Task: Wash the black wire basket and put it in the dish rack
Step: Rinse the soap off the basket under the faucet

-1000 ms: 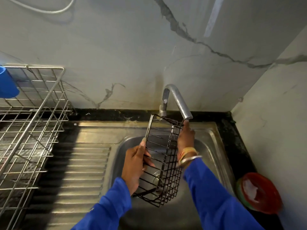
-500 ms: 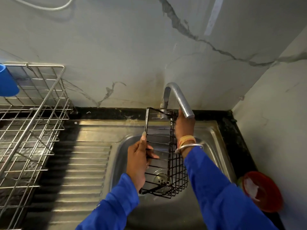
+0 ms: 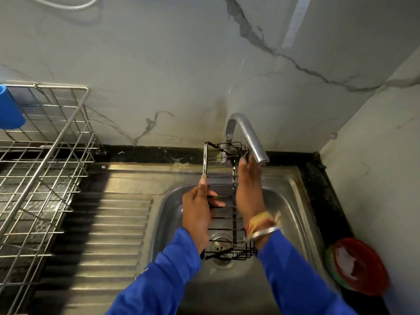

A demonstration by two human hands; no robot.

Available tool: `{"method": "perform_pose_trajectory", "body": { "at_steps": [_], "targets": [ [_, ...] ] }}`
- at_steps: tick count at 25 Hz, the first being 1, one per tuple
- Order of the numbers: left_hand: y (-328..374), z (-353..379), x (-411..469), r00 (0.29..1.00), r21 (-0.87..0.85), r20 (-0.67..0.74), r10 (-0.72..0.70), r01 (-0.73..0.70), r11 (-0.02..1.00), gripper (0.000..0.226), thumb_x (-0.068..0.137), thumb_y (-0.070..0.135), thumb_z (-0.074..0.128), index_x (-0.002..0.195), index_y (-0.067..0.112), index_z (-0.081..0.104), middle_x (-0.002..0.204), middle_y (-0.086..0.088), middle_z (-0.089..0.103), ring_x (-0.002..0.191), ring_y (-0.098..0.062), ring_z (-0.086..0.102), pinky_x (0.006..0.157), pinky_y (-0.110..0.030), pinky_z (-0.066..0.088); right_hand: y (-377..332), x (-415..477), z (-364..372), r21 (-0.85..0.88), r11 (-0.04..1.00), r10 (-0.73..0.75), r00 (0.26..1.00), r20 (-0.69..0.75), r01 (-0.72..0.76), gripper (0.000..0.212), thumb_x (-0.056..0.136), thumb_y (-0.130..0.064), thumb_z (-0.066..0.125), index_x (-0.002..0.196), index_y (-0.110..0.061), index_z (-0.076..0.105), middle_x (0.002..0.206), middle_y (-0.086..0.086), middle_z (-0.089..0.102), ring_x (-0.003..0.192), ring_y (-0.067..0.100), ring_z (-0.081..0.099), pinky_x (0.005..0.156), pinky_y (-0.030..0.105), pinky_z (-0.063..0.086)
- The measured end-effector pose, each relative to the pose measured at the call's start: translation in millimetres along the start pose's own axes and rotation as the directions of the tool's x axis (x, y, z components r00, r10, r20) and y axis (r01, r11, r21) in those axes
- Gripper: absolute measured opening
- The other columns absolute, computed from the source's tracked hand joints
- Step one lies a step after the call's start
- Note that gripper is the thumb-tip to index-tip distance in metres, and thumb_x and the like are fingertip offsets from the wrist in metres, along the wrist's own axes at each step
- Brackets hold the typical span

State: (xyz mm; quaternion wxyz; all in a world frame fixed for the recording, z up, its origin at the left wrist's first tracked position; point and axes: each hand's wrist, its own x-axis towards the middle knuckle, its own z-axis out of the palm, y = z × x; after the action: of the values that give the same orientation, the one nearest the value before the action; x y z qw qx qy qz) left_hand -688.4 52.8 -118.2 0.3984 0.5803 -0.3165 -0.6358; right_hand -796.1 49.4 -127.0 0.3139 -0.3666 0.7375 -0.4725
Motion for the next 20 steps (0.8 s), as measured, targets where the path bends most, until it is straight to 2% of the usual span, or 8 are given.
{"method": "perform_pose_trajectory", "body": {
  "at_steps": [3, 5, 8, 10, 12, 15, 17, 20],
  "targets": [
    [5, 6, 4, 0.998, 0.056, 0.005, 0.055, -0.055, 0.997, 0.046, 0.106, 0.043, 0.045, 0.082, 0.008, 0.061, 0.057, -0.003, 0.065, 0.044, -0.005, 0.059, 0.043, -0.02, 0.04, 2, -45, -2, -0.026, 0.994, -0.105, 0.991, 0.084, 0.107, 0.076, 0.09, -0.062, 0.029, 0.152, -0.033, -0.003, 0.159, -0.016, -0.006, 0.147, 0.008, 0.0, 0.121, 0.037, 0.005],
    [5, 14, 0, 0.995, 0.074, 0.052, 0.082, -0.086, 0.994, 0.045, 0.106, 0.039, 0.046, 0.081, 0.006, 0.061, 0.061, -0.005, 0.064, 0.045, -0.004, 0.06, 0.042, -0.016, 0.04, 1, -25, -7, 0.013, 0.999, -0.038, 0.999, 0.014, 0.038, 0.076, 0.089, -0.063, 0.034, 0.153, -0.034, 0.003, 0.161, -0.003, 0.014, 0.144, 0.02, 0.024, 0.116, 0.044, 0.027],
    [1, 28, -11, 0.986, 0.131, 0.149, 0.079, -0.099, 0.986, 0.05, 0.107, 0.039, 0.046, 0.085, -0.002, 0.063, 0.065, -0.013, 0.066, 0.041, -0.004, 0.057, 0.044, -0.018, 0.04, -8, 34, -26, -0.034, 0.996, 0.077, 0.985, -0.153, -0.083, 0.056, 0.099, -0.043, 0.044, 0.148, -0.021, 0.027, 0.134, 0.009, 0.05, 0.107, 0.024, 0.057, 0.088, 0.04, 0.05],
    [-1, 32, -8, 0.988, 0.148, 0.144, 0.059, -0.081, 0.986, 0.051, 0.107, 0.041, 0.045, 0.088, -0.003, 0.063, 0.071, -0.021, 0.068, 0.04, -0.006, 0.057, 0.043, -0.016, 0.037, -7, 37, -30, -0.076, 0.994, 0.062, 0.986, -0.152, -0.074, 0.055, 0.1, -0.04, 0.042, 0.149, -0.02, 0.025, 0.141, 0.014, 0.045, 0.118, 0.029, 0.053, 0.095, 0.042, 0.047],
    [1, 32, 1, 0.989, 0.106, 0.143, 0.047, -0.063, 0.992, 0.048, 0.107, 0.04, 0.044, 0.085, 0.001, 0.062, 0.073, -0.022, 0.069, 0.051, -0.013, 0.066, 0.047, -0.018, 0.043, 9, 5, -27, -0.046, 0.999, -0.009, 0.999, -0.037, 0.007, 0.069, 0.096, -0.053, 0.039, 0.154, -0.03, 0.008, 0.158, 0.005, 0.023, 0.138, 0.024, 0.035, 0.11, 0.044, 0.036],
    [5, 33, 12, 0.989, 0.087, 0.142, 0.051, -0.064, 0.994, 0.049, 0.107, 0.042, 0.045, 0.085, 0.002, 0.063, 0.071, -0.015, 0.071, 0.061, -0.018, 0.07, 0.055, -0.025, 0.049, 20, -37, -26, 0.008, 0.998, -0.063, 0.995, 0.078, 0.062, 0.079, 0.088, -0.063, 0.034, 0.153, -0.037, -0.004, 0.161, -0.004, 0.012, 0.142, 0.017, 0.026, 0.112, 0.032, 0.027],
    [4, 34, 8, 0.983, 0.149, 0.167, 0.073, -0.099, 0.984, 0.048, 0.107, 0.041, 0.045, 0.083, 0.002, 0.062, 0.067, -0.011, 0.067, 0.055, -0.013, 0.067, 0.051, -0.018, 0.048, 12, -16, -30, -0.015, 1.0, -0.013, 1.0, -0.004, 0.013, 0.075, 0.09, -0.066, 0.031, 0.153, -0.036, 0.004, 0.144, -0.002, 0.042, 0.115, 0.02, 0.052, 0.088, 0.025, 0.044],
    [-3, 37, -6, 0.975, 0.233, 0.21, 0.068, -0.118, 0.965, 0.048, 0.107, 0.04, 0.045, 0.085, 0.001, 0.063, 0.061, -0.007, 0.064, 0.046, -0.008, 0.062, 0.045, -0.012, 0.042, -9, 46, -49, -0.005, 1.0, 0.002, 0.98, -0.201, -0.003, 0.05, 0.102, -0.044, 0.036, 0.14, -0.013, 0.043, 0.125, 0.005, 0.056, 0.102, 0.019, 0.055, 0.076, 0.012, 0.038]
  ]
}}
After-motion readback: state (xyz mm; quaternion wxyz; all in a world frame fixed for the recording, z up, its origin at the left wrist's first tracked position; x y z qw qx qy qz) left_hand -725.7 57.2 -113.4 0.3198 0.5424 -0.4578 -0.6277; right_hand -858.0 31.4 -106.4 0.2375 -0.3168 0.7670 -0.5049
